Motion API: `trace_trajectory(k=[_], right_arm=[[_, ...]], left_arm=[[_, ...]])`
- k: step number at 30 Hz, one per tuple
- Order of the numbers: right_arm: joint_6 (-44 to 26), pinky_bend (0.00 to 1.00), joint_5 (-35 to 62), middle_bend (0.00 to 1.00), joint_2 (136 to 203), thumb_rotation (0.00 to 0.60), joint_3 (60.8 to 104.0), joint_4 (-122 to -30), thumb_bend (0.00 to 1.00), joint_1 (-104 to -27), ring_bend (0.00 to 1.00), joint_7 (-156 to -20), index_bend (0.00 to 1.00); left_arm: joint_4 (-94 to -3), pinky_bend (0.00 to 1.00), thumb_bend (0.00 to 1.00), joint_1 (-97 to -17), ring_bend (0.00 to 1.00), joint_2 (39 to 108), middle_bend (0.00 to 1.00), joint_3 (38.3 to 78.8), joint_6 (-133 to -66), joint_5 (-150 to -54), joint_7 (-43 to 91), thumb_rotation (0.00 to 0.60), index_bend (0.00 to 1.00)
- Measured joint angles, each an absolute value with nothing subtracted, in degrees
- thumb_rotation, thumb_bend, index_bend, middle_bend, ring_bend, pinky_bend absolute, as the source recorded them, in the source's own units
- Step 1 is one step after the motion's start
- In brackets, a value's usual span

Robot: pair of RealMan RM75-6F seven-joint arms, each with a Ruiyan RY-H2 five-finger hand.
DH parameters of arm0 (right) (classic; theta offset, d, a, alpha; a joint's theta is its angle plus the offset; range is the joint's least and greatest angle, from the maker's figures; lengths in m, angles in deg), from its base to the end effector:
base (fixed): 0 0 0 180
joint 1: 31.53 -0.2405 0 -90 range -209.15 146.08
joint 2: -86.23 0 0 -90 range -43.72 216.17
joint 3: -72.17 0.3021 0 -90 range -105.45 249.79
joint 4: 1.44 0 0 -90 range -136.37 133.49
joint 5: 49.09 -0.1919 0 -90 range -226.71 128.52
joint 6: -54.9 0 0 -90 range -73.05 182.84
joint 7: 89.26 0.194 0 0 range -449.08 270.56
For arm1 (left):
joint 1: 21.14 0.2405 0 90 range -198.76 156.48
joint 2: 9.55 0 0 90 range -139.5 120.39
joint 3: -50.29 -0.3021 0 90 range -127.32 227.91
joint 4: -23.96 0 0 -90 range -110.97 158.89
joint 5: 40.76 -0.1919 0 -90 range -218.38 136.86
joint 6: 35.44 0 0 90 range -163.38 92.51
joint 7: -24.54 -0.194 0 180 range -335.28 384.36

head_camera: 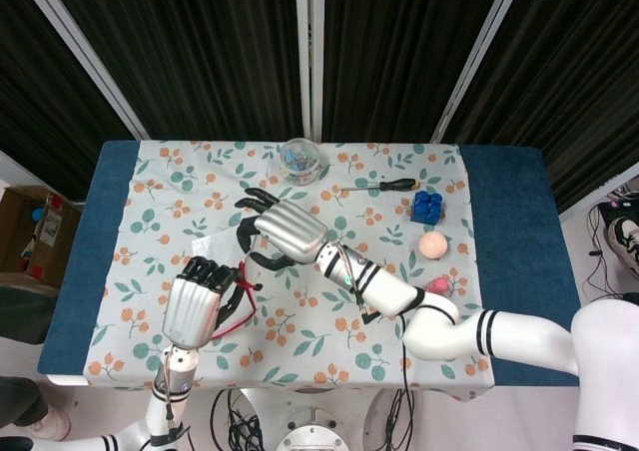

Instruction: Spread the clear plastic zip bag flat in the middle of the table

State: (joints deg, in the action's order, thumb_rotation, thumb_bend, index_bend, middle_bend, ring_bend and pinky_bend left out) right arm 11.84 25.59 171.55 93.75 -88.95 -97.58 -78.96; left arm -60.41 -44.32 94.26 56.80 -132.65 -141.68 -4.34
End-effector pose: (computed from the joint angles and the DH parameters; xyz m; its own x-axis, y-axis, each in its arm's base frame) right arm 0.0692 -0.4375 0.0085 0.2125 -0.3792 0.9006 -0.6793 -0.7198 -0.1427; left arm -0.1380 0.2844 0.0296 0.1905 -0.3982 0.8973 0.8408 -0.4056 -0.3585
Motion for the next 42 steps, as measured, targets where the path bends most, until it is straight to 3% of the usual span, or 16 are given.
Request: trace_trajectory(k=[16, 26, 36, 37, 39, 42], right_arm=[[6.5, 0.05, 27.0, 0.46, 168.5, 0.6, 93.9, -90.2, 0.48, -94.7, 0.13, -75.2, 0.94], [2.1, 0.05, 28.9, 0.47, 163.9, 0.6, 93.8, -92.4, 0.48, -90.8, 0.14, -71.3, 0.94], [0.5, 0.05, 29.8, 0.47, 163.2, 0.6, 92.9, -91.9, 0.48, -89.3, 0.14, -69.2, 0.94], [0.4, 0.05, 29.9, 0.47, 163.3, 0.6, 92.7, -91.7, 0.48, -89.3, 0.14, -69.2, 0.94], [0.5, 0.05, 30.2, 0.47, 163.6, 0.6, 92.3, -91.4, 0.48, -89.3, 0.14, -69.4, 0.94], [0.6, 0.05, 30.8, 0.46, 164.1, 0.6, 91.1, -91.2, 0.48, -89.2, 0.14, -70.0, 0.93]], left_arm=[[-53.5, 0.51, 0.49, -40.7, 0.58, 95.1, 0.69, 55.9, -129.4, -134.6, 2.6, 0.6, 0.76], [-47.4, 0.5, 0.49, -39.0, 0.58, 93.8, 0.69, 57.2, -120.4, -123.9, 6.7, 0.6, 0.76], [-48.5, 0.5, 0.49, -38.9, 0.58, 91.5, 0.67, 58.4, -114.7, -118.9, 6.9, 0.6, 0.75], [-48.9, 0.5, 0.49, -39.0, 0.57, 91.3, 0.66, 58.4, -114.5, -118.7, 6.9, 0.6, 0.74], [-50.1, 0.5, 0.45, -39.0, 0.52, 90.7, 0.6, 58.4, -114.0, -118.4, 7.0, 0.6, 0.63], [-52.5, 0.47, 0.35, -39.1, 0.38, 89.2, 0.42, 58.3, -112.5, -117.7, 7.1, 0.6, 0.32]])
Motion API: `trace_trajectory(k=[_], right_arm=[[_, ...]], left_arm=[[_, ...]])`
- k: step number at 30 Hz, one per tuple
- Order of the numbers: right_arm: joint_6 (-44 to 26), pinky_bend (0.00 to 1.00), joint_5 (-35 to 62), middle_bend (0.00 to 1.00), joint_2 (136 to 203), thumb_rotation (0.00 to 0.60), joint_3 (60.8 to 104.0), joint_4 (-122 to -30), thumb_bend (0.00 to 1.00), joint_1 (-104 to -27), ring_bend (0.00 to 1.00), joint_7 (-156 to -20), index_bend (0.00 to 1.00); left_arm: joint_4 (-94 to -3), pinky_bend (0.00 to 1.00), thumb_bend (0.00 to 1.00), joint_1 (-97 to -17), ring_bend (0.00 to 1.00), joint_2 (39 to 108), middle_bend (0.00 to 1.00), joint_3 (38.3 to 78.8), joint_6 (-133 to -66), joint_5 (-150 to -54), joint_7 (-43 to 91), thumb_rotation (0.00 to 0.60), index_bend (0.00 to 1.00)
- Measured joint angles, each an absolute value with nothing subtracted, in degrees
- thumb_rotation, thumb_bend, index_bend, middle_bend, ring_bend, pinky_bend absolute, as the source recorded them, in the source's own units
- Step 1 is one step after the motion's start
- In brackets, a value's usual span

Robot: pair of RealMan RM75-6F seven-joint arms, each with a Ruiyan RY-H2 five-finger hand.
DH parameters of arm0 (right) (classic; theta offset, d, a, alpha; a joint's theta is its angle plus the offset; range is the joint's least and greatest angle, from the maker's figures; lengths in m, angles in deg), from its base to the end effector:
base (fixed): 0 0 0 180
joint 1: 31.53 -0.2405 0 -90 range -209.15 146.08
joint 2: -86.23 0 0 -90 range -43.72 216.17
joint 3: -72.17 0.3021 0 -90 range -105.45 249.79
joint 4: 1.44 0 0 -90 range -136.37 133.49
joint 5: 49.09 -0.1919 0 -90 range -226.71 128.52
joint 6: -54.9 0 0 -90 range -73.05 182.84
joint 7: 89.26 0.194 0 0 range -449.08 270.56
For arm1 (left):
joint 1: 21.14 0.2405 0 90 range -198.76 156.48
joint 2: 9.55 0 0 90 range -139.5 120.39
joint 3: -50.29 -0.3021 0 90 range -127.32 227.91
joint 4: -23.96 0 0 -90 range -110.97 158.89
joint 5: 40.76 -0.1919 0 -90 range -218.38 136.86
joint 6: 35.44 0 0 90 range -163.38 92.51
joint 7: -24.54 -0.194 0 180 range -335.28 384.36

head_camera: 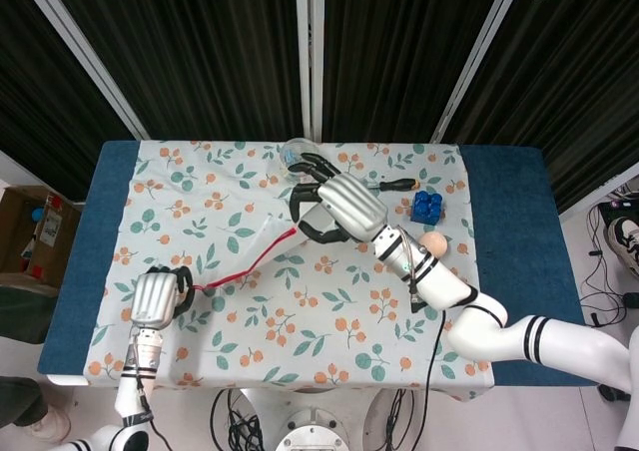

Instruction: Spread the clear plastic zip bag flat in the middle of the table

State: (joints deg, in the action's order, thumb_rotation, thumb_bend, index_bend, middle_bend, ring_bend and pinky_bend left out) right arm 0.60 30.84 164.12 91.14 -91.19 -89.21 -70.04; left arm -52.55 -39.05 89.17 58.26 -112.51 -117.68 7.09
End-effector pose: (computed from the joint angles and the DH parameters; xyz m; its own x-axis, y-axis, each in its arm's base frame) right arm 0.0080 -0.4471 0.0772 0.0576 -0.2994 0.9524 -0.7207 -0.6727 -0.1679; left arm -0.2819 0.3147 -0.0089 0.3483 0.0510 0.9360 0.9361 -0.0723 -0.3443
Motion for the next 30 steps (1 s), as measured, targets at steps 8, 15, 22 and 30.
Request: trace_trajectory(k=[8, 15, 22, 30], right_arm=[[1.0, 0.03, 33.5, 0.32, 165.1, 0.6, 84.9, -90.9, 0.43, -87.2, 0.08, -72.7, 0.61], [5.9, 0.0, 33.6, 0.09, 162.5, 0.6, 78.7, -91.7, 0.08, -85.0, 0.0, -76.4, 0.02], [11.7, 0.0, 26.7, 0.06, 153.7, 0.6, 75.1, -96.1, 0.05, -82.1, 0.0, -80.8, 0.0], [-1.4, 0.0, 26.3, 0.16, 151.3, 0.6, 75.0, -96.0, 0.19, -73.7, 0.0, -80.6, 0.08]], left_arm=[[-65.1, 0.35, 0.25, -38.8, 0.17, 80.9, 0.18, 58.4, -109.9, -113.6, 2.3, 0.6, 0.13], [-74.4, 0.29, 0.15, -37.6, 0.14, 73.0, 0.15, 60.0, -111.9, -109.9, -1.2, 0.6, 0.13], [-72.5, 0.23, 0.15, -36.0, 0.14, 68.0, 0.15, 61.9, -114.9, -109.8, 2.4, 0.6, 0.14], [-68.4, 0.22, 0.15, -33.2, 0.14, 60.0, 0.16, 59.9, -114.2, -110.6, 8.1, 0.6, 0.15]])
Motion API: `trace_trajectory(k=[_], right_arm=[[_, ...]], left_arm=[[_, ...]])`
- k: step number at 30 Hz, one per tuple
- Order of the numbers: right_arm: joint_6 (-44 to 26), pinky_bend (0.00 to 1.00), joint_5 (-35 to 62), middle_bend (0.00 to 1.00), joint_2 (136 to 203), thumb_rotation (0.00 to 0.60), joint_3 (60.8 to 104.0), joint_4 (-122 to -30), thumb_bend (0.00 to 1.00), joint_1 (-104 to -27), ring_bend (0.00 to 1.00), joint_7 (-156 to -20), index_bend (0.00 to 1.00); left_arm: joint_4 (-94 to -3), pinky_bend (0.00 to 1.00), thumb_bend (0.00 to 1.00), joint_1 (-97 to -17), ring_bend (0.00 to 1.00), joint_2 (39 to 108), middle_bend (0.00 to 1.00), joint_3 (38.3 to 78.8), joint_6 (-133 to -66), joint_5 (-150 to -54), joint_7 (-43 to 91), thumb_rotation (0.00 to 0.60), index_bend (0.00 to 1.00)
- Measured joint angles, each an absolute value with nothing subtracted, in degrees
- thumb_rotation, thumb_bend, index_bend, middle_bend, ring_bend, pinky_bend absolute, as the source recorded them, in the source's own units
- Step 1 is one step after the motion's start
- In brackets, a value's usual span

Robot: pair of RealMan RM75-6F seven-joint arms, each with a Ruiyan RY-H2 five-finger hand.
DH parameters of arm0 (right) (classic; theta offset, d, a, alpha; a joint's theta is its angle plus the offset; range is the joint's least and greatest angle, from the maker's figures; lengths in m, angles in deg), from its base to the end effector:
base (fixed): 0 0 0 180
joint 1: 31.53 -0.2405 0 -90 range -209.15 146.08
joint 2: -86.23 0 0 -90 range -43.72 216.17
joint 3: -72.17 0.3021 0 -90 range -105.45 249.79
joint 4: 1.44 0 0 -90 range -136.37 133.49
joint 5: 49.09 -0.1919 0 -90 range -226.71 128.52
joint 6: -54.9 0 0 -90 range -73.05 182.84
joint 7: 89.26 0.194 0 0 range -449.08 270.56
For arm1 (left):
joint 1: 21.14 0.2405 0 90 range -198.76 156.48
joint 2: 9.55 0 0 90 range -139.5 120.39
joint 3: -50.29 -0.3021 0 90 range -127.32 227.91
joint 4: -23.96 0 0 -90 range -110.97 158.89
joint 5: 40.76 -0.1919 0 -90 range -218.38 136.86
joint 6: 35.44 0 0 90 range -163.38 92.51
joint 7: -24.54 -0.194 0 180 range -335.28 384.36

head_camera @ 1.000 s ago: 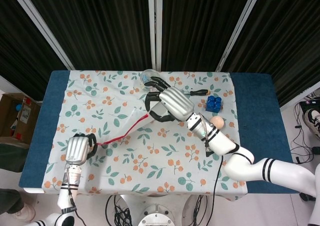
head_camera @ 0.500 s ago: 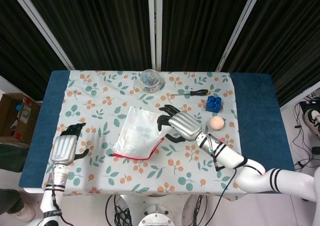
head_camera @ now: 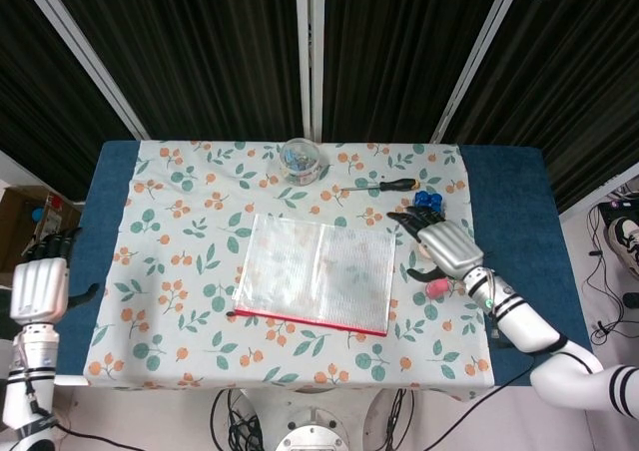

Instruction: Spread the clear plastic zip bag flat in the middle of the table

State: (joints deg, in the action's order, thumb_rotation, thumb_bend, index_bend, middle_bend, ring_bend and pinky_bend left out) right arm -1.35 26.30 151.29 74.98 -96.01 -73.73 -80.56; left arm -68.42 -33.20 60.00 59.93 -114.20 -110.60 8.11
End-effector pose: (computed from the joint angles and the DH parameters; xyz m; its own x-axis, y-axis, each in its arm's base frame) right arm -0.1913 -0.4039 0.1084 0.3260 -0.3167 0.8907 -0.9022 -0.3855 0.1932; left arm -0.3512 0.2949 0.1791 0.5064 0.0046 0.8623 0.8535 0.1397 -0.5020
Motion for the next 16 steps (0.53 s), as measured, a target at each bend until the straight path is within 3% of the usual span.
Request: trace_trajectory(k=[8, 16], right_arm=[[-21.6, 0.0, 28.3, 0.15, 150.5, 0.6, 73.8, -93.2, 0.19, -58.3, 0.0, -78.2, 0.09], [-31.2, 0.0, 33.2, 0.15, 150.7, 0.6, 70.6, -90.4, 0.19, -47.6, 0.0, -72.7, 0.09]], left_arm=[[-65.8, 0.19, 0.15, -28.1, 0.14, 57.2, 0.16, 55.7, -117.8, -115.0, 14.4, 0.6, 0.16], [-68.7, 0.19, 0.15, -23.5, 0.14, 56.8, 0.16, 51.7, -124.5, -120.9, 12.7, 0.6, 0.16]])
